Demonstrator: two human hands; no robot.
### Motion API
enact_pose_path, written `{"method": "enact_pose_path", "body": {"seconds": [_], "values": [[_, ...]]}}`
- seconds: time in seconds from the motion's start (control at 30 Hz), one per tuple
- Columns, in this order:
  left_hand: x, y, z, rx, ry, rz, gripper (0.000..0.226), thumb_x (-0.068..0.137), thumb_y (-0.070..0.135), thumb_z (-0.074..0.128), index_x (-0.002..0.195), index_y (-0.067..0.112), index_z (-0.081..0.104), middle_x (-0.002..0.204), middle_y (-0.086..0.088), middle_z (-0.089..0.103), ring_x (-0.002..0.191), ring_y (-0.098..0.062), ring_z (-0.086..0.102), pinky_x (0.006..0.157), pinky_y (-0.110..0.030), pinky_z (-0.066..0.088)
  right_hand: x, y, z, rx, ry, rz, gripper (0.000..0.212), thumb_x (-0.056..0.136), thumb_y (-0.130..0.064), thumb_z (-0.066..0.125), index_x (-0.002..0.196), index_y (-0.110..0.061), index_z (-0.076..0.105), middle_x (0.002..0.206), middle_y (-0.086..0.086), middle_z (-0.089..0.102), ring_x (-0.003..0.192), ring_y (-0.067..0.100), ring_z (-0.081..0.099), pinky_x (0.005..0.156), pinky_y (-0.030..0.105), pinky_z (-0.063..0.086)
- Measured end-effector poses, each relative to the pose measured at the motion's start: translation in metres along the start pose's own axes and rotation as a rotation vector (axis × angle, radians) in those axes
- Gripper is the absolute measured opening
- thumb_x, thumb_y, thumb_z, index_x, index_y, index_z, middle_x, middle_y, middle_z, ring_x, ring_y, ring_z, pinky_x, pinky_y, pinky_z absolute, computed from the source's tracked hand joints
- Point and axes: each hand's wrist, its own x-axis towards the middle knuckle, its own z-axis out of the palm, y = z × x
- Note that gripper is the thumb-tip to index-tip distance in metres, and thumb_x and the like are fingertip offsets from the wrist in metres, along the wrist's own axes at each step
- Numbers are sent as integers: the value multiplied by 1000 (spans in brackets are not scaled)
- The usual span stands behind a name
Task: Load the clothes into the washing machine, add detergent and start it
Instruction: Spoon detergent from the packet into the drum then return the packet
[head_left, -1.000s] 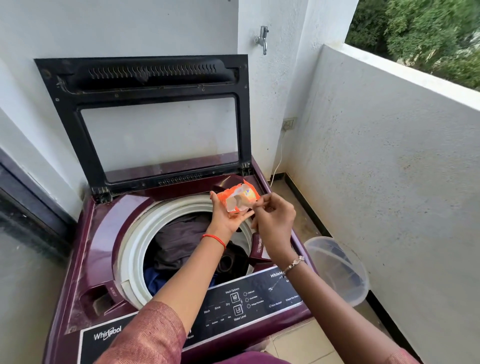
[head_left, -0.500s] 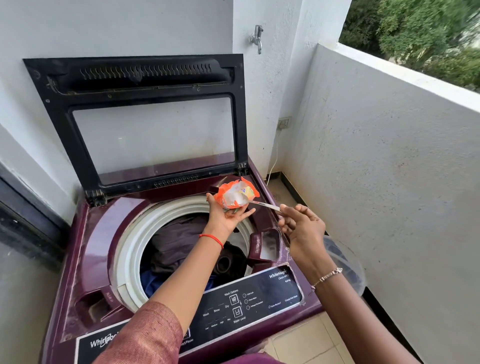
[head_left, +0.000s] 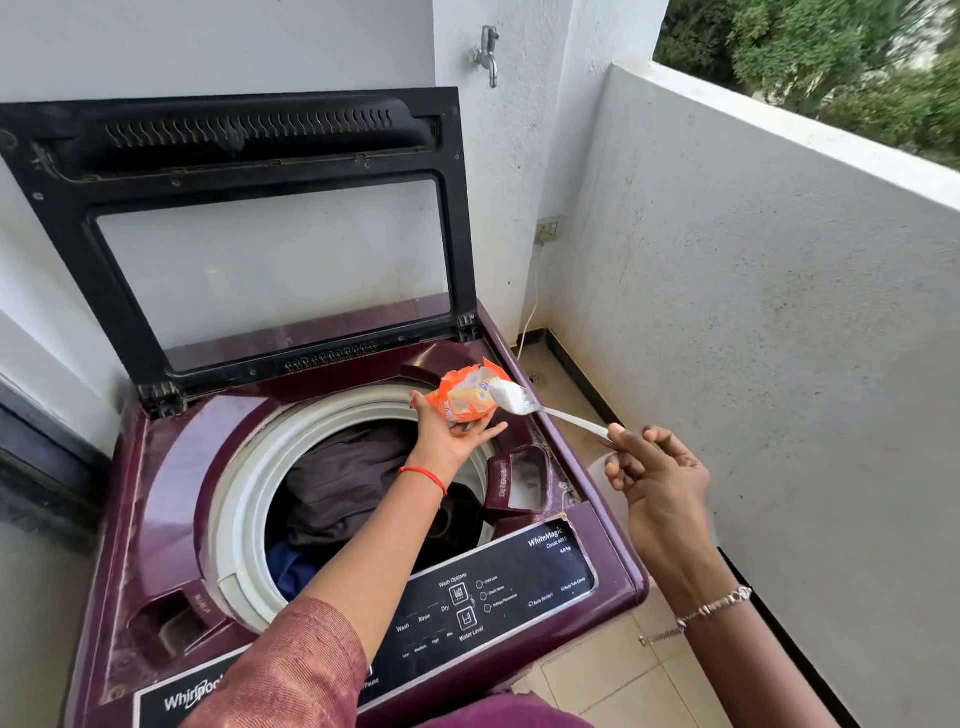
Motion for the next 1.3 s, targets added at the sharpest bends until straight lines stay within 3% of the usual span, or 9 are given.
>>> {"method": "enact_pose_path", "body": {"seconds": [0.27, 0.6, 0.77, 0.83, 0.9, 0.97, 1.07, 1.17, 1.3], "values": [[10, 14, -12, -60, 24, 13, 84, 89, 68, 22, 141, 3, 32, 145, -25, 32, 128, -39, 43, 105, -62, 25, -11, 5, -37, -44, 72, -36, 27, 77, 7, 63, 62, -12, 51, 46, 2, 57, 36, 12, 50, 36, 16, 42], [9, 14, -18, -45, 33, 20, 82, 89, 68, 22, 141, 5, 32, 145, -25, 32, 127, -38, 45, 104, -61, 26, -1, 50, -48, -278, 208, -246, 24, 79, 11, 63, 63, -4, 52, 44, 6, 58, 38, 16, 59, 35, 18, 44], [9, 11, -21, -30, 25, 18, 83, 89, 68, 21, 142, 6, 31, 147, -23, 30, 127, -38, 44, 105, -62, 25, 3, 66, -42, -545, 91, -412, 27, 81, 10, 62, 64, -9, 54, 57, 10, 61, 48, 22, 64, 45, 21, 51], [7, 11, -20, -32, 28, 17, 83, 89, 68, 21, 143, 5, 29, 147, -24, 29, 127, -39, 44, 105, -62, 24, 5, 70, -42, -732, 20, -553, 32, 79, 12, 61, 61, -14, 55, 58, 0, 58, 50, 18, 61, 49, 22, 51], [7, 11, -20, -36, 31, 17, 84, 89, 68, 22, 144, 5, 28, 147, -24, 28, 127, -39, 44, 105, -62, 25, 9, 72, -40, -960, -89, -752, 31, 71, 18, 61, 59, -10, 55, 57, -7, 53, 52, 8, 49, 51, 15, 42], [6, 12, -21, -44, 31, 19, 84, 89, 69, 22, 144, 7, 28, 148, -24, 27, 126, -39, 45, 104, -62, 25, 10, 74, -37, -1174, -218, -926, 26, 64, 17, 59, 58, -8, 55, 57, -3, 53, 54, 8, 41, 49, 14, 35], [5, 12, -21, -41, 29, 25, 84, 88, 69, 21, 144, 7, 28, 148, -24, 27, 126, -39, 45, 105, -62, 25, 15, 77, -37, -1379, -351, -1083, 23, 62, 11, 55, 60, -12, 54, 59, 0, 54, 45, 16, 44, 38, 26, 39], [1, 14, -21, -51, 24, 34, 82, 89, 68, 22, 144, 7, 29, 147, -24, 28, 126, -39, 45, 104, -62, 25, 18, 66, -32, -1260, -304, -1042, 25, 66, 14, 54, 60, -11, 56, 60, 0, 57, 47, 15, 50, 41, 32, 43], [-4, 16, -20, -59, 17, 42, 82, 89, 68, 21, 143, 7, 30, 147, -24, 29, 127, -39, 45, 103, -63, 26, 12, 25, -6, -763, -159, -744, 19, 74, 18, 62, 66, 1, 60, 63, 10, 63, 54, 16, 64, 44, 25, 50]]}}
